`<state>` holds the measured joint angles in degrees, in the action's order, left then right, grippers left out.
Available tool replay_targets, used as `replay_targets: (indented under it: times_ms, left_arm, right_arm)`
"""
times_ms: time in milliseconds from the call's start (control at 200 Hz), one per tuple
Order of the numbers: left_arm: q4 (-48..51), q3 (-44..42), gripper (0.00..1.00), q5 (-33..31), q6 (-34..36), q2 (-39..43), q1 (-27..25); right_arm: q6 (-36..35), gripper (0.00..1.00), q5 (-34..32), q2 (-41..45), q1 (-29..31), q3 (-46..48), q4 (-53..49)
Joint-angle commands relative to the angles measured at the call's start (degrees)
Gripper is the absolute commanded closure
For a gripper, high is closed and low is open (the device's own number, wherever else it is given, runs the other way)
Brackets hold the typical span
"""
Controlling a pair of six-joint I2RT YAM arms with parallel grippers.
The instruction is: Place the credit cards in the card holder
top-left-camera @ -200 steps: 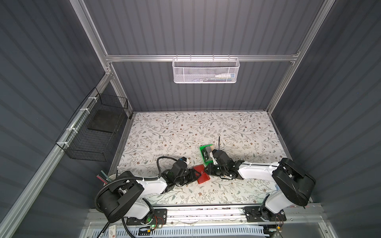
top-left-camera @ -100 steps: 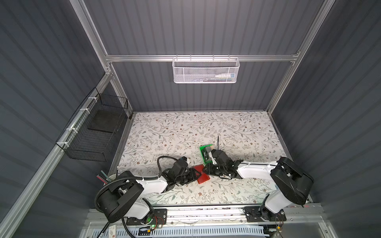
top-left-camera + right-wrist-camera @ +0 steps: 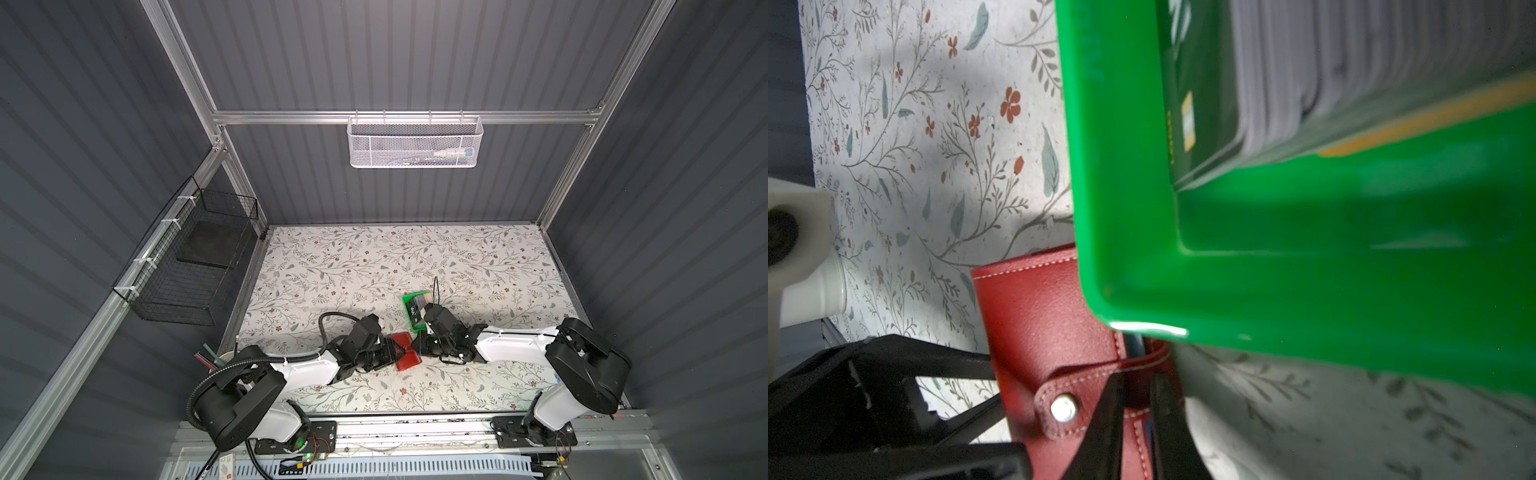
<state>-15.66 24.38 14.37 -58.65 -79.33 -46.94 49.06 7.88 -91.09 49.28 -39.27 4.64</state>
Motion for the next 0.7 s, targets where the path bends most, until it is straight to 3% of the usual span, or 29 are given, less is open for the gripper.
replay_targets:
  times_ms: [0, 435, 590, 695]
  left_arm:
    - [-2.4, -2.3, 0.52, 0.0, -0.2, 2.2, -0.2]
    - [-7.0, -2.1, 0.53, 2.5, -0.4, -1.3, 0.0]
    - [-7.1, -2.2, 0.54, 2.0, -0.9, -2.1, 0.0]
    - [-6.2, -2.2, 0.61, 1.5, -0.9, -2.2, -0.1]
  right_arm:
    - [0.2, 0.86, -0.9, 1.3, 0.5, 1.2, -2.1]
    - [1.3, 0.91, -2.2, 7.0, 0.5, 5.4, -2.0]
    - [0.8, 0.75, -1.9, 7.9, -0.2, 4.9, -2.3]
    - [-0.2, 0.62, -0.1, 6.8, -1.3, 3.7, -2.3]
